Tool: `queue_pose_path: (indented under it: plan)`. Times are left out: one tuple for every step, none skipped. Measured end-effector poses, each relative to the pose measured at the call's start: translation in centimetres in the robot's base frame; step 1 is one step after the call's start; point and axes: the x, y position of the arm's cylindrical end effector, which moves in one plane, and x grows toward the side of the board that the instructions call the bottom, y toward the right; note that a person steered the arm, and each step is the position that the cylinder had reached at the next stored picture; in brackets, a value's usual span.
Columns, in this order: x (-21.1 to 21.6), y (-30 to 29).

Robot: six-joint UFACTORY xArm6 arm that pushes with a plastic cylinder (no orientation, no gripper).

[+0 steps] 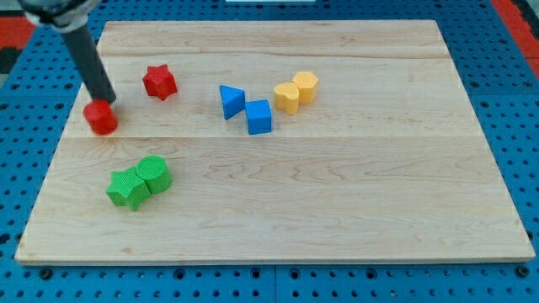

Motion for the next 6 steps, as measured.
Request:
queue_pose_path:
  plan:
    - [6.4,1.5]
    - [2.7,1.9]
    - [-3.6,0.3]
    - [-8.4,4.1]
    - [-8.8,6.5]
    - [-8.3,8.2]
